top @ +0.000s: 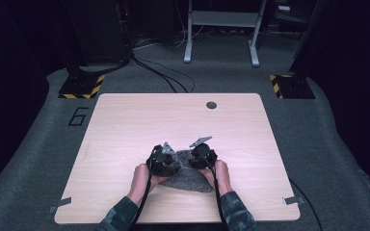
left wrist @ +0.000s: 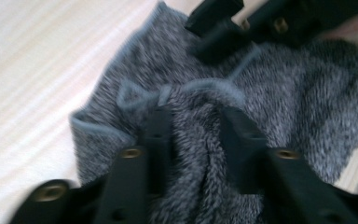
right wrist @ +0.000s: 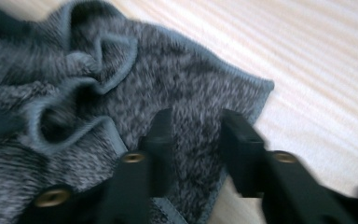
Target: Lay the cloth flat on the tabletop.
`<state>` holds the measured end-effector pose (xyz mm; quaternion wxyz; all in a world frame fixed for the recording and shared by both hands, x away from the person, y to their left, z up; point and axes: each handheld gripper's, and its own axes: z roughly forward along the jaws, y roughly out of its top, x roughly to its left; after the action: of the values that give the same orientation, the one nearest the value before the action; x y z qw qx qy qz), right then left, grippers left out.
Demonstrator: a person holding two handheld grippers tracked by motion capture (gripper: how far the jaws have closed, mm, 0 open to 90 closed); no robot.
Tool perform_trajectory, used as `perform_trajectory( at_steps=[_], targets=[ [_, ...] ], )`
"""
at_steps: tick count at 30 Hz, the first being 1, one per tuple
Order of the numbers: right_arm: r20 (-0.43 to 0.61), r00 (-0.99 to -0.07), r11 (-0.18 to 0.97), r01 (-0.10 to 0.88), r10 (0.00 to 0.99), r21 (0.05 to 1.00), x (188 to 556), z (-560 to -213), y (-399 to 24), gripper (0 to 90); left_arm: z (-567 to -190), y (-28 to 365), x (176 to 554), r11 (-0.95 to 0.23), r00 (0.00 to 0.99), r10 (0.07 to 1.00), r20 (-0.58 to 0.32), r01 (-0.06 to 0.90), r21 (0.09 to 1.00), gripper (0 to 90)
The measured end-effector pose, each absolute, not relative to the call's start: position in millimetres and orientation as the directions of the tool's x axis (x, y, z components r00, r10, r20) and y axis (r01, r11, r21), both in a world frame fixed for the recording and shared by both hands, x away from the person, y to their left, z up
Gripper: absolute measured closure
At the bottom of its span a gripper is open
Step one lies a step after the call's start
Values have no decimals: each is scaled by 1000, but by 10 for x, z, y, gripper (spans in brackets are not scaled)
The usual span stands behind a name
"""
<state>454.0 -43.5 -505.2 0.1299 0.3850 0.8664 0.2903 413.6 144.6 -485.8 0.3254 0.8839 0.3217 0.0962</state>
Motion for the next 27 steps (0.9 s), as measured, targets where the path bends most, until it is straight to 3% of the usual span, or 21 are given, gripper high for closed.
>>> perform_trajectory(
  at_steps=[1,3,20,23,25,27],
  targets=[
    [5,-670,526,587,742,615,4533,-5061,-469,818,-4887,1493,4103,-569,778,625,-62,509,646,794],
    [9,-668,520,589,744,619,4529,-5066,-491,863,-4887,1559,4077,-560,779,622,-77,512,651,821],
    [-36,-587,479,622,809,619,4386,-5065,-749,878,-4884,2117,3795,-452,737,658,-157,553,700,813],
    [-29,-552,446,641,833,624,4361,-5070,-874,875,-4856,2178,3762,-449,735,659,-161,556,699,731],
    [-33,-560,454,634,828,626,4377,-5066,-898,853,-4824,2177,3767,-440,718,676,-168,575,689,577],
    [-36,-564,459,632,825,624,4380,-5052,-897,842,-4797,2181,3766,-438,718,675,-168,574,691,482]
  ],
)
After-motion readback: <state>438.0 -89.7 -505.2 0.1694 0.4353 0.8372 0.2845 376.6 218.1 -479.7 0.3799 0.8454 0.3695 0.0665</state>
